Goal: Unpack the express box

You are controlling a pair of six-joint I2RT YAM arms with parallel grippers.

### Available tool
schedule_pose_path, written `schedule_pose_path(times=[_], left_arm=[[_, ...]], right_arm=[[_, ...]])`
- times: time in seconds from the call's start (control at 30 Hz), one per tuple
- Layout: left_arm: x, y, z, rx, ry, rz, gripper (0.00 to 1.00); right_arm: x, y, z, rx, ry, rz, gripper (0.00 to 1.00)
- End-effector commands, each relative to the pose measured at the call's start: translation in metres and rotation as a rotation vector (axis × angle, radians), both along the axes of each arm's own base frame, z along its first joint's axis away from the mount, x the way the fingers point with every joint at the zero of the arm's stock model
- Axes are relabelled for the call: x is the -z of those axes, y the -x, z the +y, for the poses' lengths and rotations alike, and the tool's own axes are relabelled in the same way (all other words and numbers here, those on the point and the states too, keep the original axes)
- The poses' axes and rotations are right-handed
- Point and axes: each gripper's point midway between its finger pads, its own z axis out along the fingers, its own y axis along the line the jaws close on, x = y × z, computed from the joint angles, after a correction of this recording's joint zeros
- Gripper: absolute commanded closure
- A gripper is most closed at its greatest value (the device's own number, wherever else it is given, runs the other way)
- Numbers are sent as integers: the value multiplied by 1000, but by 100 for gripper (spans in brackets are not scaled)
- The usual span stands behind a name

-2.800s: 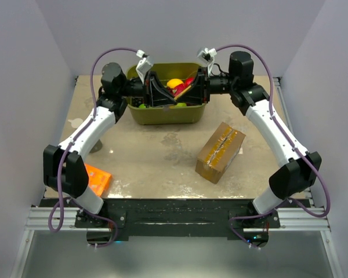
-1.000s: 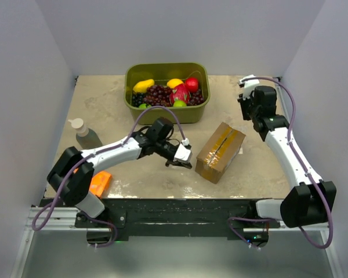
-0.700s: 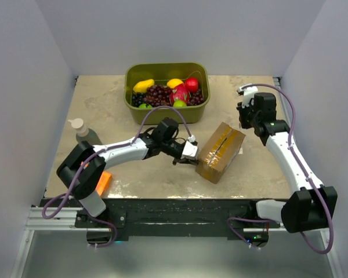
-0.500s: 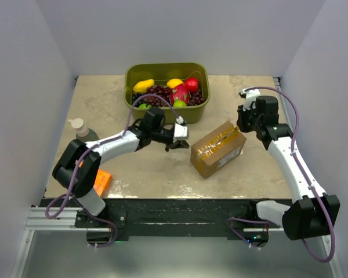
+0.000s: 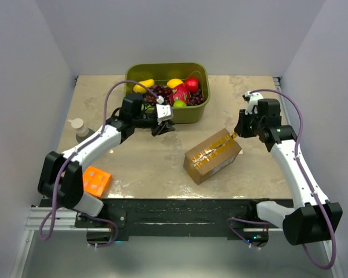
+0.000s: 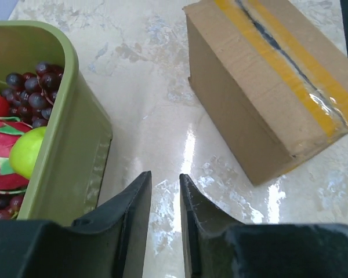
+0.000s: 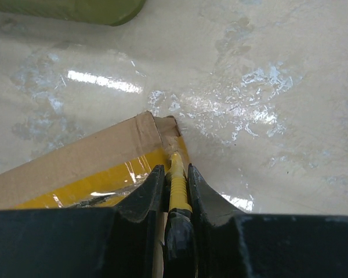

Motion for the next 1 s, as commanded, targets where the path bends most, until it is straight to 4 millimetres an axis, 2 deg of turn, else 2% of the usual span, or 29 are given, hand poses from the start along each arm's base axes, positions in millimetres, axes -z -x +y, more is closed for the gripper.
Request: schedule_pose_path(times=[0.0, 0.03, 0.1, 0.17, 0.23, 0.33, 0.37, 0.43, 0.5, 0.6, 0.73, 0.8, 0.83, 0.9, 0.97], left_arm=[[-3, 52, 18, 49, -11, 44, 70], [1, 65, 19, 91, -3, 56, 79], [23, 95, 20, 172, -28, 85, 85], [43, 121, 7, 268, -75, 78, 90], [44, 131, -12, 321, -72, 41, 93], [40, 121, -34, 363, -49, 24, 97], [40, 111, -43, 382, -53, 23, 98], [60, 114, -46, 438, -103, 74, 99], [53, 105, -52, 436, -100, 62, 99], [50, 87, -59, 381, -102, 22, 100], [39, 51, -60, 314, -124, -78, 100], [43, 44, -53, 312, -183, -85, 99], [38, 28, -50, 281, -202, -118, 99], [32, 10, -38, 232, -209, -129, 99], [27, 5, -30, 225, -219, -144, 99]], right_arm=[[-12, -3, -14, 39, 80, -13, 100], [-11, -4, -18, 23, 119, -20, 100], [-3, -5, -20, 15, 139, -12, 100], [4, -7, -20, 5, 146, -6, 100], [15, -1, -15, -55, 149, 13, 100], [25, 9, -11, -76, 126, 44, 100], [27, 12, -9, -84, 117, 55, 100], [30, 21, -8, -85, 107, 74, 100], [34, 28, -4, -103, 86, 92, 100], [25, 32, 4, -143, 62, 73, 100], [24, 34, 8, -161, 52, 72, 100], [25, 34, 8, -158, 51, 76, 100], [25, 33, 8, -157, 50, 75, 100], [25, 34, 10, -160, 41, 77, 100], [23, 33, 11, -158, 30, 78, 100]])
